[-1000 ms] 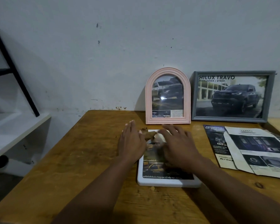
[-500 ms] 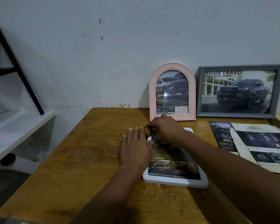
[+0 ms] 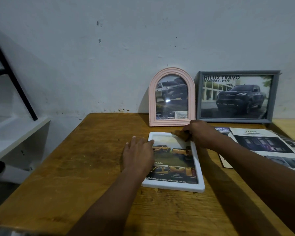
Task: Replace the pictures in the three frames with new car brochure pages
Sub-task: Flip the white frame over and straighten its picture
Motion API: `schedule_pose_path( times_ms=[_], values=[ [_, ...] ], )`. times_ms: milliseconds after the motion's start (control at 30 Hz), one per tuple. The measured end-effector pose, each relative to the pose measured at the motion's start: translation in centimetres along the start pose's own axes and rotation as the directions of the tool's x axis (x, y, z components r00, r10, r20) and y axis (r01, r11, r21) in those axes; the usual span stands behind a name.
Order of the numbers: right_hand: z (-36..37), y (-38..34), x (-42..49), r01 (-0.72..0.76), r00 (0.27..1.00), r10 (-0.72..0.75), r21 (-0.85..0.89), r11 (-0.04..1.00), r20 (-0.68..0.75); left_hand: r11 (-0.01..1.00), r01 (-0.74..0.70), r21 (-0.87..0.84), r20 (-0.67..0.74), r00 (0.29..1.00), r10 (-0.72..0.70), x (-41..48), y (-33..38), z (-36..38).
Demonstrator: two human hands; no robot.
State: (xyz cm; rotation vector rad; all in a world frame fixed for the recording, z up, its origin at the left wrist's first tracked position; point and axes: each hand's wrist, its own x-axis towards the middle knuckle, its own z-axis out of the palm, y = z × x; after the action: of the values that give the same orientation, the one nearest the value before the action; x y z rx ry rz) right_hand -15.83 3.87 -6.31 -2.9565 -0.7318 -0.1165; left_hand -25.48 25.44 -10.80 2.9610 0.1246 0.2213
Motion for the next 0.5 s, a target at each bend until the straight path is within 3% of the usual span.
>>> schedule_pose_path(
  times_ms=[200,500],
  values=[
    [-1.8,1.1,-4.6,-0.142,0.990,0.140,0.091,0.986,0.035,0.998,0.041,-0.053,0.020,0.999,-0.040,-0.1,-0.3,0.3],
    [-2.9,0.0,-12.7,-0.185,0.932,0.168,0.023,0.983,0.322,0.986,0.074,-0.151,0.066,0.996,-0.065,0.1,-0.2,-1.7]
  ],
)
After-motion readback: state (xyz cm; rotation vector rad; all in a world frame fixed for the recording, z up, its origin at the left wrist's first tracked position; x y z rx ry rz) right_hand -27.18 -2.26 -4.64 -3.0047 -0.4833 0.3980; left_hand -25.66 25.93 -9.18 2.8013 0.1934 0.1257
